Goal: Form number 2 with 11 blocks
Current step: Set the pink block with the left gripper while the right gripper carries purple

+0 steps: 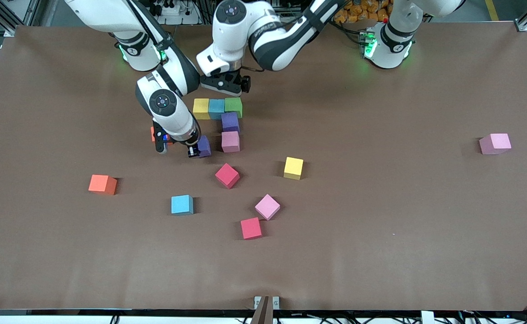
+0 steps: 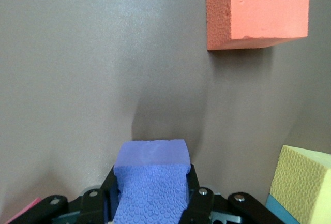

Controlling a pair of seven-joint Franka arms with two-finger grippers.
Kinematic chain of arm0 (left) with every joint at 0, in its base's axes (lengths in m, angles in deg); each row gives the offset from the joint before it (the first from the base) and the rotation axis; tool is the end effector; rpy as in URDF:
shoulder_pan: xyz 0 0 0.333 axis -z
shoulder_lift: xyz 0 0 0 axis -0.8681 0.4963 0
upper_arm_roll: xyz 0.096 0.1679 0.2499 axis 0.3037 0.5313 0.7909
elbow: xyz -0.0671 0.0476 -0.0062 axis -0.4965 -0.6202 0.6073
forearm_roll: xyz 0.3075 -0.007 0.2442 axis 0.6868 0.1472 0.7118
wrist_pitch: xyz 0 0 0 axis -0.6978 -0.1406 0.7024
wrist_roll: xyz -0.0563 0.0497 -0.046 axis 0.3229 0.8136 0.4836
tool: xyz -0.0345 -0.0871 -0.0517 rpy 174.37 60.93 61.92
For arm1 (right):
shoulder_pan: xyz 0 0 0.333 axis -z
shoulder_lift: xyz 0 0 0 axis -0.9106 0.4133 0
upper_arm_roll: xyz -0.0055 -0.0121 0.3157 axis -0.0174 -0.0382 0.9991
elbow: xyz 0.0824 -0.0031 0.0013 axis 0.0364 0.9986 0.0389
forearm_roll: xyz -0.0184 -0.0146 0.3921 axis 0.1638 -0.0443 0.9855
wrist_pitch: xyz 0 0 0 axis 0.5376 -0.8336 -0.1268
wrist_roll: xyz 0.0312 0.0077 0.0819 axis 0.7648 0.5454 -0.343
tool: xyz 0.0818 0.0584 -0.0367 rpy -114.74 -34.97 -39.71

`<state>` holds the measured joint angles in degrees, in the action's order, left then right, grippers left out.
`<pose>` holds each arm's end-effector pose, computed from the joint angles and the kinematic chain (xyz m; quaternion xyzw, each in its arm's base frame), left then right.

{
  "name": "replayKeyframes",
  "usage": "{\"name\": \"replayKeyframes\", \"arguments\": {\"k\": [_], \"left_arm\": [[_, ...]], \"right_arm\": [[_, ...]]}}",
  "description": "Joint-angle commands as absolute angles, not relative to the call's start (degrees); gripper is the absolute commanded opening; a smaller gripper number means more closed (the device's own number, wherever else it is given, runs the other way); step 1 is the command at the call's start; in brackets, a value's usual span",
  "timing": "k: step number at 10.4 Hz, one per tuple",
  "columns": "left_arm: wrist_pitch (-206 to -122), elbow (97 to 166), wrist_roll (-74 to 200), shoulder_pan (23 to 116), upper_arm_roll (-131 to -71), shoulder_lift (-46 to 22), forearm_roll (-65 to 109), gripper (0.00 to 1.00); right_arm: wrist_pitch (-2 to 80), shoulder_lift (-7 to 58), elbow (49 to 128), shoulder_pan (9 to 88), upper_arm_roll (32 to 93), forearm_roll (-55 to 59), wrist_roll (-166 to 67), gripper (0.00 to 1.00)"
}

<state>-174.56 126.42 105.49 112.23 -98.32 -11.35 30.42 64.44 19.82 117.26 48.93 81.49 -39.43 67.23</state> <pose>0.2841 -0.6243 0.3664 0.9859 -0.1408 -0.0152 0.0891 0.4657 0.2755 0.2333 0.7741 -0.6321 -0.0231 0.0268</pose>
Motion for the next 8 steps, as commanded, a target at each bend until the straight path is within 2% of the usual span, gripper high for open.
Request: {"name": "replayKeyframes", "arguments": {"k": [1, 5, 6, 8], "left_arm": [[-171.8, 130.2, 102.6, 107.1, -103.3, -17.4, 31.7, 1.00], [-168.2, 138.1, 98.9, 92.4, -115.5, -25.2, 31.1, 1.00], [-165.0, 138.0, 96.9, 89.5, -117.4, -26.0, 31.1, 1.00], [-163.7, 138.3, 94.9, 87.3, -117.9, -27.0, 31.1, 1.00]], "right_arm": [[64.6, 21.5, 115.3, 48.4, 81.5, -38.7, 67.8, 0.00], [65.2, 21.9, 115.1, 48.4, 81.5, -38.7, 68.1, 0.00], [65.9, 22.0, 115.0, 48.3, 81.8, -38.7, 68.2, 0.00], [65.9, 22.4, 114.7, 48.2, 81.9, -38.6, 69.4, 0.00]]}}
